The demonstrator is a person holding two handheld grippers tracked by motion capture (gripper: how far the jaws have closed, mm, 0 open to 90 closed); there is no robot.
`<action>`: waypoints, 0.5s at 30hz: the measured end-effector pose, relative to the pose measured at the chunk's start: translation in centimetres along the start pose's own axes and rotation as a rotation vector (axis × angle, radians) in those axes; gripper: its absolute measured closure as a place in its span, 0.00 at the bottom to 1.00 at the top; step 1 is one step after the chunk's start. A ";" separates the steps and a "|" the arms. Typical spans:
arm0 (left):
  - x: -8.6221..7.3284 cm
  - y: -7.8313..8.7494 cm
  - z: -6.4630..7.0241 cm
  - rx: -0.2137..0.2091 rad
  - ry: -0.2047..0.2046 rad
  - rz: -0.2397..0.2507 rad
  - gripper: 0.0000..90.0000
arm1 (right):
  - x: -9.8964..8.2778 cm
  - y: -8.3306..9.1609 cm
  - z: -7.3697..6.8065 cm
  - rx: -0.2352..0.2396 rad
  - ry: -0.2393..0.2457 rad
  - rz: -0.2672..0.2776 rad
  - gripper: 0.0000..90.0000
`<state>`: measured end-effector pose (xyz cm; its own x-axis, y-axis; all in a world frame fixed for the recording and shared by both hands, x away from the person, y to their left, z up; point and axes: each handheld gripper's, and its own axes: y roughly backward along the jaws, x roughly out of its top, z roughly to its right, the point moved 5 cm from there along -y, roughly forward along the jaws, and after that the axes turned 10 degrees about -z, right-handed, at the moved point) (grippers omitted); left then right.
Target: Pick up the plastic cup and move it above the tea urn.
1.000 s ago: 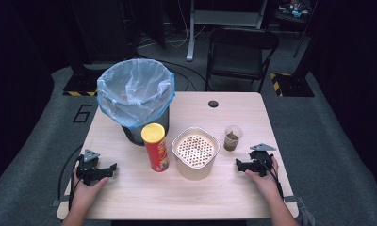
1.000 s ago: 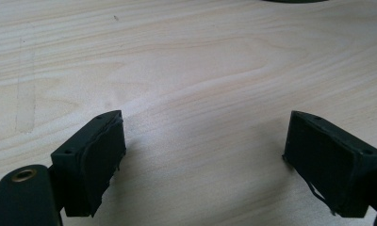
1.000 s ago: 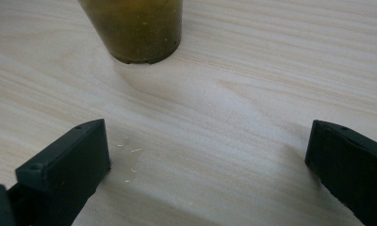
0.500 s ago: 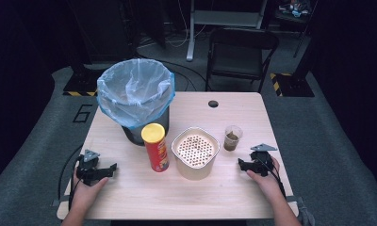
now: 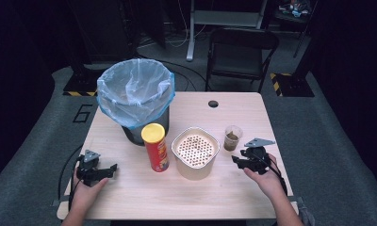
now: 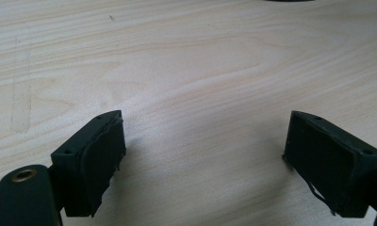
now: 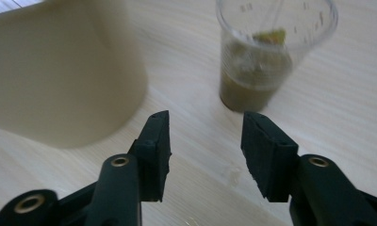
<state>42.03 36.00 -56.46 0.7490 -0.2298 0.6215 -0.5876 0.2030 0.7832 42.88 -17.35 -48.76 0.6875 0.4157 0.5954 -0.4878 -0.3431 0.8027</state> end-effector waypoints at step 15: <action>0.0 0.0 0.0 0.000 0.000 0.001 0.14 | 6.6 2.6 -3.5 0.099 0.120 0.069 0.65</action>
<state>42.04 35.99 -56.46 0.7487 -0.2292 0.6220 -0.5881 0.2031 0.7829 44.28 -12.53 -42.67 0.5818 0.4839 0.6537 -0.4721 -0.4536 0.7559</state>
